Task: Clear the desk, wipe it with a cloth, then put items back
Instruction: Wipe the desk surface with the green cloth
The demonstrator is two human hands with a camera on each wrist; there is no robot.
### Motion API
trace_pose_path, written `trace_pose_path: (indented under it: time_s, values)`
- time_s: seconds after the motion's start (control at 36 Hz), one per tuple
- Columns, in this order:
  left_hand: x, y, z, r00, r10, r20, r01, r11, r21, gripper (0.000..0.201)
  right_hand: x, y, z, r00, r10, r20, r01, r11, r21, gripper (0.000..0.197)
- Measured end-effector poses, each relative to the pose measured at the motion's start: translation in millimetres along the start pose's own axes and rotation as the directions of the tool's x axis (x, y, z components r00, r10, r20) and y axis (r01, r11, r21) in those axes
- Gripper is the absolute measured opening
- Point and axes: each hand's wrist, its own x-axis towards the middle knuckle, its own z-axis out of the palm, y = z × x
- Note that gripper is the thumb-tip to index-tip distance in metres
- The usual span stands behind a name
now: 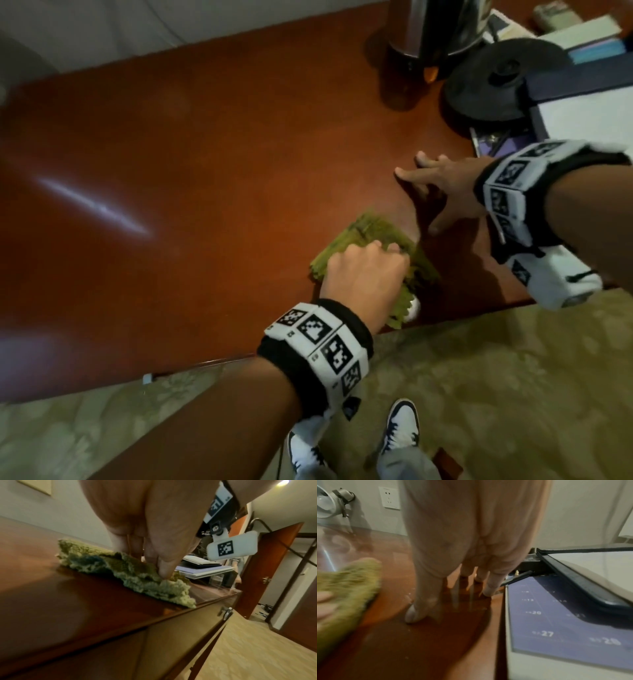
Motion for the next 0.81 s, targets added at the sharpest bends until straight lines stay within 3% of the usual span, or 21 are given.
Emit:
trace_pose_path:
  time_s: [0.11, 0.19, 0.33, 0.44, 0.58, 0.81]
  values:
    - [-29, -39, 1, 0.989, -0.147, -0.003, 0.147, 0.989, -0.026, 0.029, -2, -21, 6, 0.995, 0.101, -0.025, -0.095, 0.980, 0.177, 0.115]
    - [-50, -68, 3, 0.969, -0.246, -0.002, 0.246, 0.969, -0.031, 0.030, 0, -49, -3, 0.983, 0.163, -0.083, -0.136, 0.956, 0.260, 0.102]
    - [-80, -113, 3, 0.901, -0.435, -0.009, 0.432, 0.898, -0.085, 0.033, 12, -132, -29, 0.974, -0.009, -0.228, 0.057, 0.977, 0.207, 0.096]
    - [-102, -139, 5, 0.868, -0.496, -0.029, 0.491, 0.866, -0.093, 0.033, 17, -202, -34, 0.972, -0.101, -0.210, 0.151, 0.959, 0.238, 0.093]
    - [-145, -181, 16, 0.835, -0.550, -0.023, 0.544, 0.830, -0.119, 0.033, 17, -256, -32, 0.974, -0.109, -0.199, 0.154, 0.962, 0.226, 0.090]
    - [-202, -251, 35, 0.754, -0.657, -0.026, 0.645, 0.747, -0.161, 0.031, 10, -311, -24, 0.974, -0.190, -0.123, 0.208, 0.965, 0.159, 0.102]
